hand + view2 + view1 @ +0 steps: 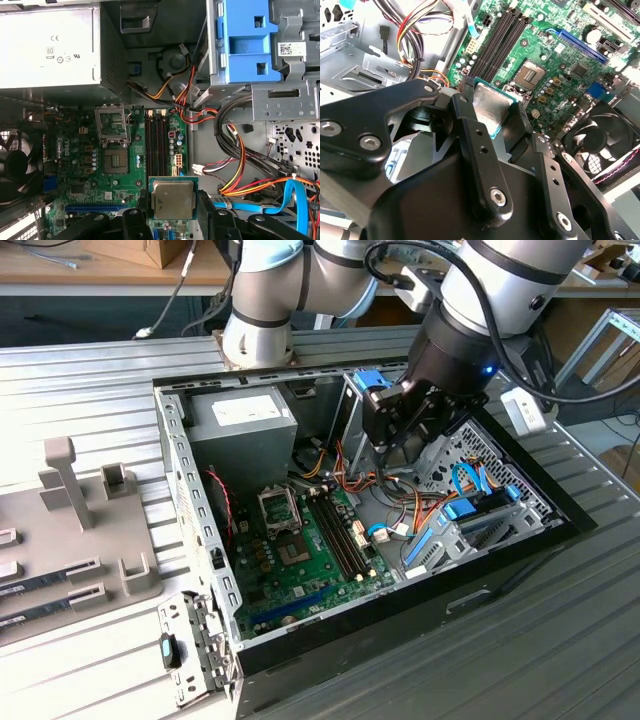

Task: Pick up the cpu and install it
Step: 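Pick up the cpu and move it towards the insertion slot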

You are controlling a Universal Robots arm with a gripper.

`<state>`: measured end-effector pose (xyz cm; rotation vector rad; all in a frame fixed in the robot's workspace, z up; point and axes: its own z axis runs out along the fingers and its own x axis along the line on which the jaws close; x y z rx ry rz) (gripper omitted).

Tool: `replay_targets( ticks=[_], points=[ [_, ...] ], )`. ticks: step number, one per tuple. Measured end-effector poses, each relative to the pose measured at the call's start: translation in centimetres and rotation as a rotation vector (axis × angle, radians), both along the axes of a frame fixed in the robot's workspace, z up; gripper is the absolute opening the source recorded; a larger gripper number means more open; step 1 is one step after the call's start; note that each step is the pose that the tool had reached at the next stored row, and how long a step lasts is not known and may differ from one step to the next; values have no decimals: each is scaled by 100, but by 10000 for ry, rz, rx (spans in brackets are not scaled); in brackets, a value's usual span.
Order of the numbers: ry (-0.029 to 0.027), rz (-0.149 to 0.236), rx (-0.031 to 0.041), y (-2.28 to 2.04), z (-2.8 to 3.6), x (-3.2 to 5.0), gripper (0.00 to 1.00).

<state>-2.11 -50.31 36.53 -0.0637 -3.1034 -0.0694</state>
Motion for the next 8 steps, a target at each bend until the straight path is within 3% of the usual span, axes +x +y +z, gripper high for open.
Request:
replay_targets(
  ticks=[8],
  points=[
    [1,0,-1,-14,-13,-29,47]
  ],
)
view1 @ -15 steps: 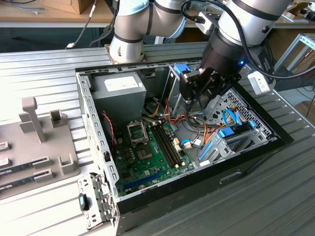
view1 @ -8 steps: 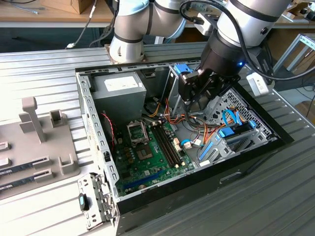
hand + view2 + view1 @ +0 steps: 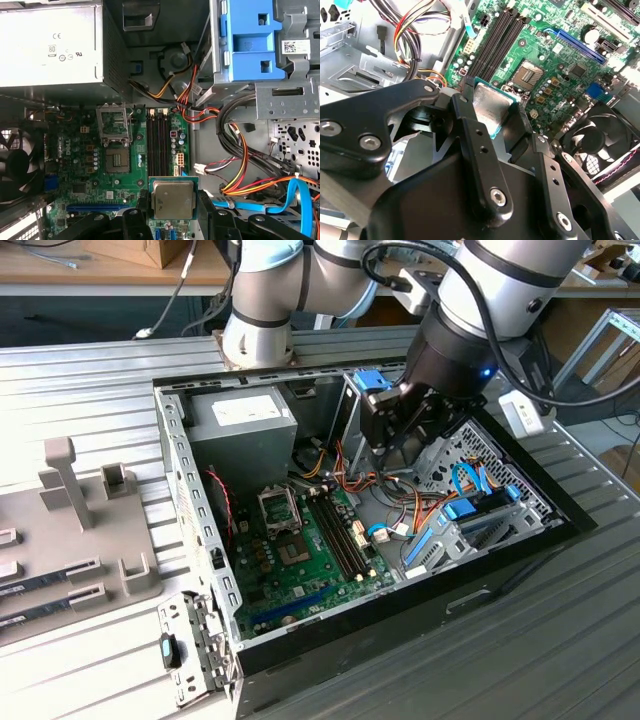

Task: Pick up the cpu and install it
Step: 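Pick up the cpu and move it towards the insertion slot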

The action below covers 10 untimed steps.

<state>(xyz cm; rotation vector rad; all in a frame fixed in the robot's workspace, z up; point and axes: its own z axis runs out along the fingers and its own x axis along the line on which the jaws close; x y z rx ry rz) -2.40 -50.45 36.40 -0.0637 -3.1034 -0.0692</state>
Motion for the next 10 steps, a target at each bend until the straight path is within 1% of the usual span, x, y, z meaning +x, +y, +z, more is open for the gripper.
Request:
replay_targets(
  ticks=[10],
  points=[
    [0,0,1,-16,-15,-37,47]
  ],
)
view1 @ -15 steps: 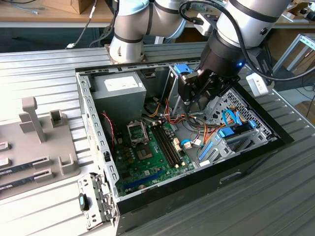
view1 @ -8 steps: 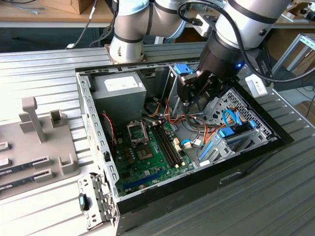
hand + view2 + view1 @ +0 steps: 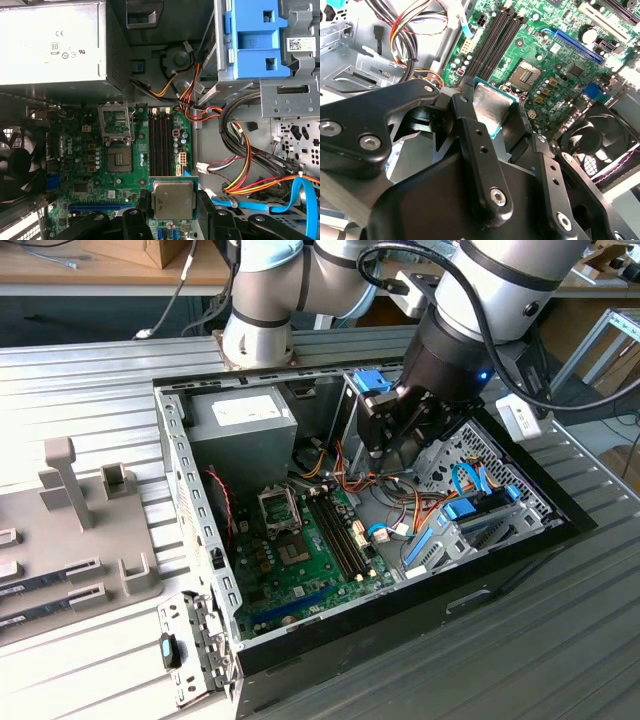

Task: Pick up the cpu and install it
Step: 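Pick up the cpu and move it towards the insertion slot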

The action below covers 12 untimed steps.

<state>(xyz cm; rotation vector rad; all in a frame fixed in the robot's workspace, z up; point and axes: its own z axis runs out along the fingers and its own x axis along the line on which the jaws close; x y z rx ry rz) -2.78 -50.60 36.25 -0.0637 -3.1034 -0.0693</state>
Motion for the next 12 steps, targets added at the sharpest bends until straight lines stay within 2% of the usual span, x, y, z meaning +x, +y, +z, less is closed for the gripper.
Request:
replay_targets(
  ticks=[12],
  points=[
    [0,0,0,-15,-13,-39,47]
  ],
)
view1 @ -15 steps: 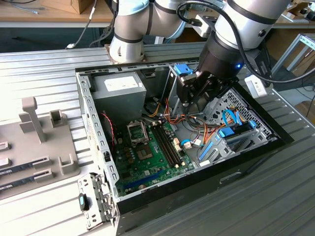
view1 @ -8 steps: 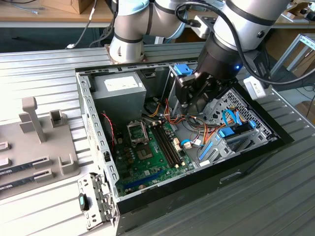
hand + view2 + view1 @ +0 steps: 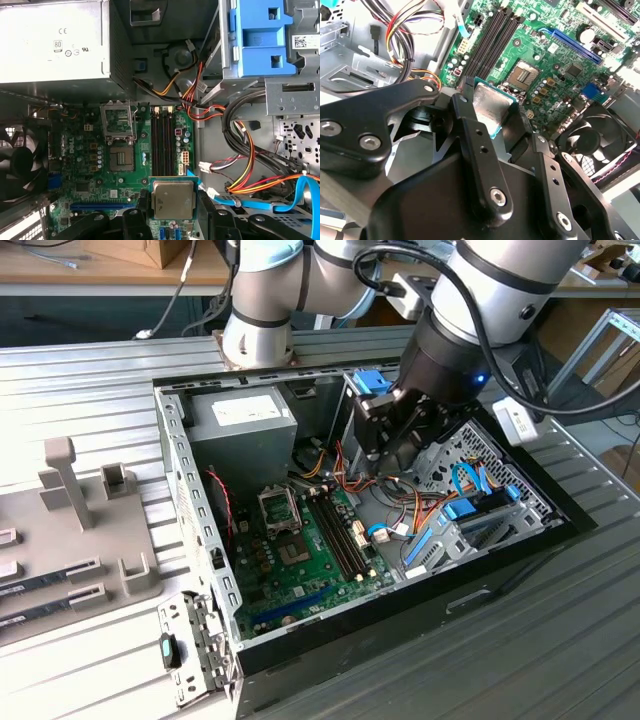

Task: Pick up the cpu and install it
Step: 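Pick up the cpu and move it towards the insertion slot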

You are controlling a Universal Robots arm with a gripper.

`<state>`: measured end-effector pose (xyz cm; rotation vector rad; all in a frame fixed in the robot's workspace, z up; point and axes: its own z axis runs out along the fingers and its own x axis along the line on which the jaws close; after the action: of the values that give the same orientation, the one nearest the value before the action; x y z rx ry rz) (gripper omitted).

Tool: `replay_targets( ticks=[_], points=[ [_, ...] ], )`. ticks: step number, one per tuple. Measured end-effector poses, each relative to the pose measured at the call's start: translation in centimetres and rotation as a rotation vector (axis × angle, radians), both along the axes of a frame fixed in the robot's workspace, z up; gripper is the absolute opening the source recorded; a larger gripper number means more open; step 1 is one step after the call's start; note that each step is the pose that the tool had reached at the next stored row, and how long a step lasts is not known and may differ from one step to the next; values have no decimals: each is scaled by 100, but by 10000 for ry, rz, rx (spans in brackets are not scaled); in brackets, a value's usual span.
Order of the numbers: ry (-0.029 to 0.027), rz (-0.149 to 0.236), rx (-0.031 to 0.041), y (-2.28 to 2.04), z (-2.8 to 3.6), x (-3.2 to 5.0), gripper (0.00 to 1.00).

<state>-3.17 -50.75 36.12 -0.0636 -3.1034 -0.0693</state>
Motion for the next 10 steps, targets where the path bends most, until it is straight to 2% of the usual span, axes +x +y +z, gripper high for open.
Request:
replay_targets(
  ticks=[10],
  points=[
    [0,0,0,-11,-11,-44,47]
  ],
)
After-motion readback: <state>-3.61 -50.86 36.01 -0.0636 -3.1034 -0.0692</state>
